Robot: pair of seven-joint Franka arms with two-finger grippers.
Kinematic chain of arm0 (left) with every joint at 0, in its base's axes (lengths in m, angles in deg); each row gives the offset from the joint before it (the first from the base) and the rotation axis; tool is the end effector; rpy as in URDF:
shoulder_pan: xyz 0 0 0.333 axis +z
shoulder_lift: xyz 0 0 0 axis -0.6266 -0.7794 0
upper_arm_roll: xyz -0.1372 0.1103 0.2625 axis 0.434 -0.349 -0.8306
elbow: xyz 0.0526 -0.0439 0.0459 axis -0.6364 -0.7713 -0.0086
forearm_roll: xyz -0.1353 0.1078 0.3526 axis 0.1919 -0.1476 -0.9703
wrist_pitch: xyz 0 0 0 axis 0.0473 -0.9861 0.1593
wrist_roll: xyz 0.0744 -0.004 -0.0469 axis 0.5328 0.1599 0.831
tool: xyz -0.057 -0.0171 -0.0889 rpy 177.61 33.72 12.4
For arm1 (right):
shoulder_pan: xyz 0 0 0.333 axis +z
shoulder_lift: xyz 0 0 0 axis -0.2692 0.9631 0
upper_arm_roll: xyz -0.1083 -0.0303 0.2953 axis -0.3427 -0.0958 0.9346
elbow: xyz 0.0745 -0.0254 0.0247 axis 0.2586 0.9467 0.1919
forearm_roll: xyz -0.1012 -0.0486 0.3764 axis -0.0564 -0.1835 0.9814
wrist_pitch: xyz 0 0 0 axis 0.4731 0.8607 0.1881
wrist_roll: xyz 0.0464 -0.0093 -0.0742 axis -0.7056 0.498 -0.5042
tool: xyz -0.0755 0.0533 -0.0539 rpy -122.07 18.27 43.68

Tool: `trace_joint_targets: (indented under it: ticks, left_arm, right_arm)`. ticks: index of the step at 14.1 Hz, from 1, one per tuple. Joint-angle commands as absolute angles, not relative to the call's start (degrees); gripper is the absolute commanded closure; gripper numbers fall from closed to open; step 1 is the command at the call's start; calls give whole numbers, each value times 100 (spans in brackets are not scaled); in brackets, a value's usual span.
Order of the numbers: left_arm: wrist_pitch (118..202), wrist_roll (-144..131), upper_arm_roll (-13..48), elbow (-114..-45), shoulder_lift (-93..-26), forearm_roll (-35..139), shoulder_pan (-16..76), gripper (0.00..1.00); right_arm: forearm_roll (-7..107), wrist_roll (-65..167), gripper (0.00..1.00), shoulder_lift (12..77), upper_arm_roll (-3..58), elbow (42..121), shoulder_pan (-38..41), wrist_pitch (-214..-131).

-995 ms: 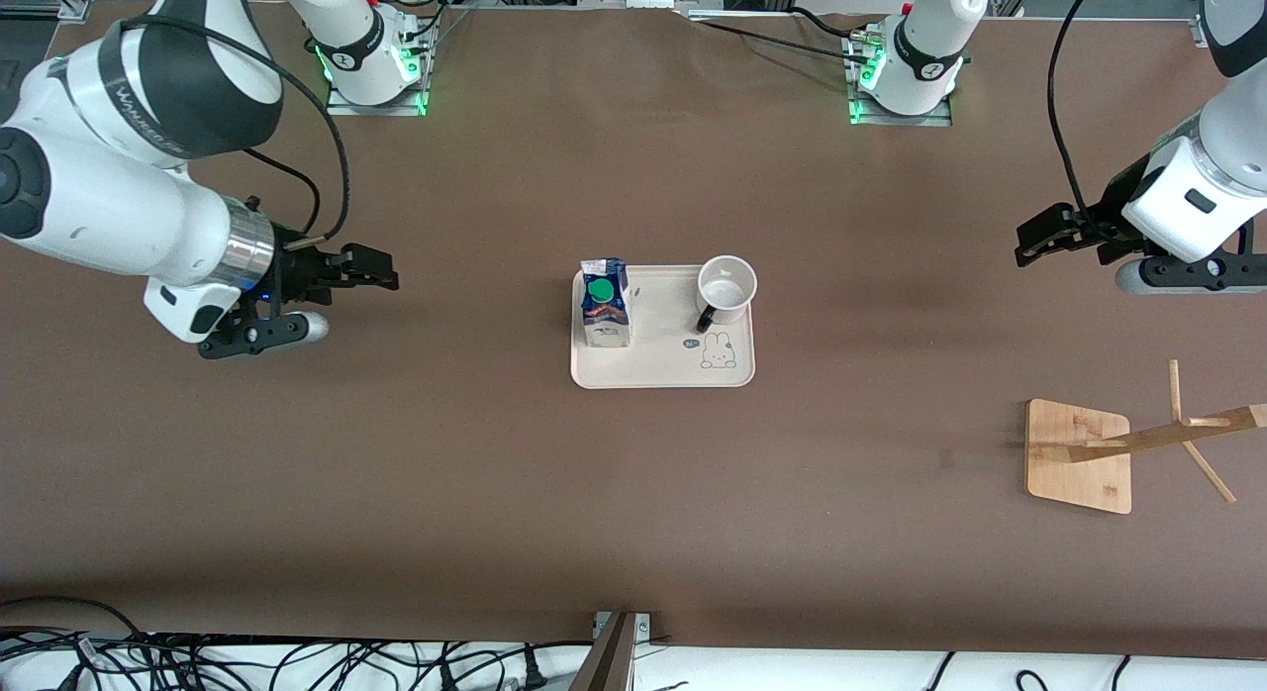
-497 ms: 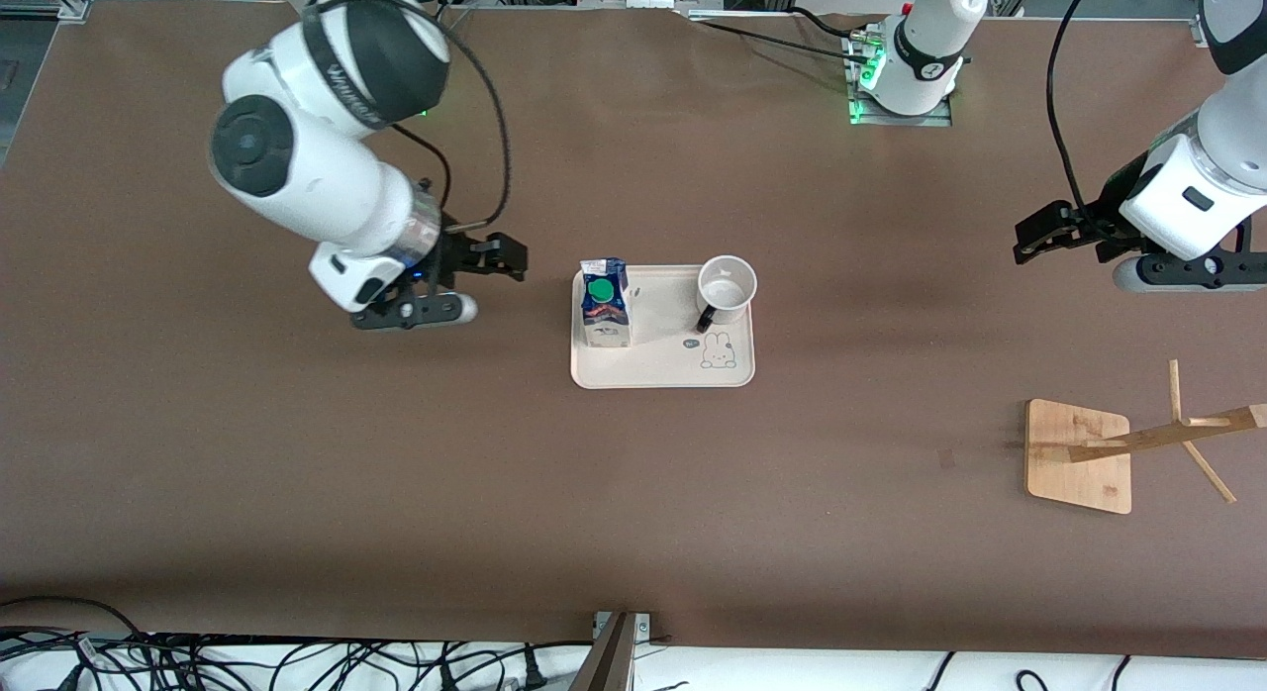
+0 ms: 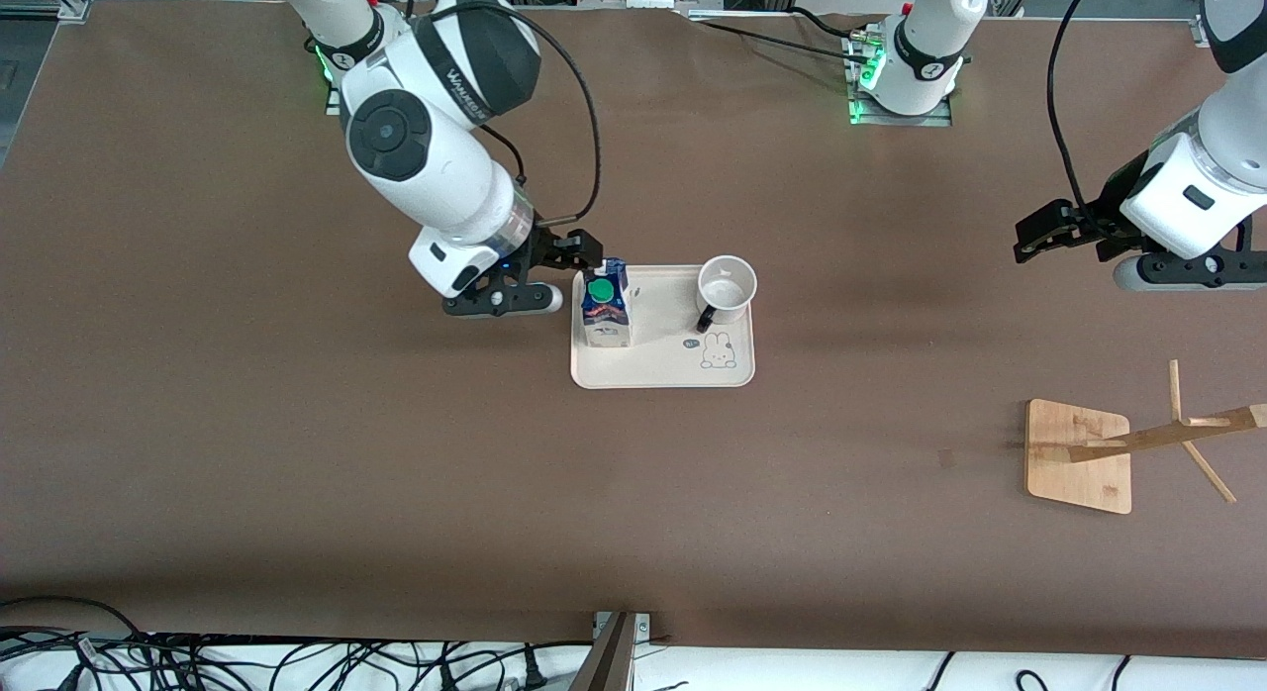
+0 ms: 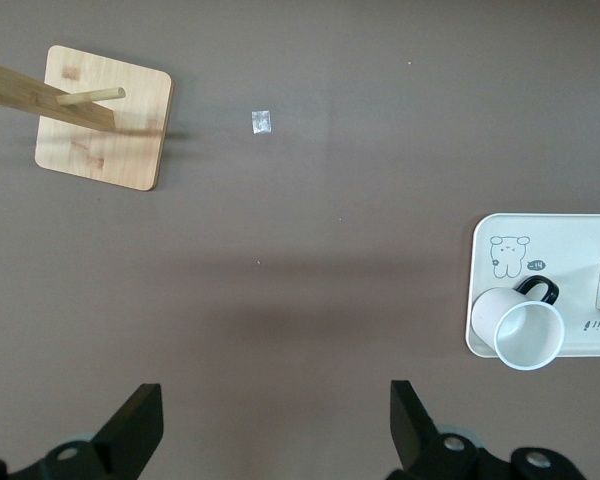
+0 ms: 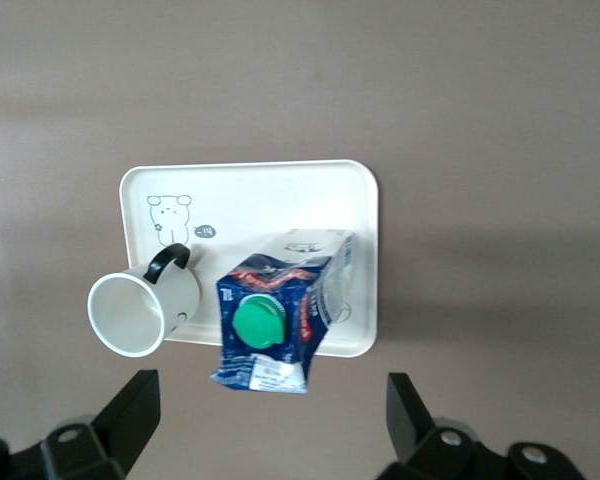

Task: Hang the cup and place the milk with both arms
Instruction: 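Lower the right gripper and grasp the blue milk carton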

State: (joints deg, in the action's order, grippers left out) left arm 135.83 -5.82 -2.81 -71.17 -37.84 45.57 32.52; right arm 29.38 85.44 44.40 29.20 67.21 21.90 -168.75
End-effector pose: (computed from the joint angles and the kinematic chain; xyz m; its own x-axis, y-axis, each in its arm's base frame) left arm 0.5753 -0.0486 0.5806 0.9975 0.0525 -0.0479 0.0541 -0.9980 0.0332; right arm 0.5558 0.4059 0.4494 0.9974 0.0012 -0.0714 -0.0157 -0.9717 -0.2358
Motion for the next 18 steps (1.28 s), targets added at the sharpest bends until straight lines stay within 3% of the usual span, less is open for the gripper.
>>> trace_joint_targets:
  ticks: [1,9,18]
  left_arm:
    - [13498,-621,-264,-7025,-3762,4627,3282,0]
    - [13498,-630,-264,-7025,-3762,4627,3282,0]
    - [13498,-621,-264,-7025,-3771,4636,3282,0]
  right_arm:
    - [2847,8699,0,4571,2868,6712,2366,-17000]
    - [2724,8716,0,5160,2868,6703,2745,-17518]
    - [2698,8550,0,5398,2798,6703,2692,-17510]
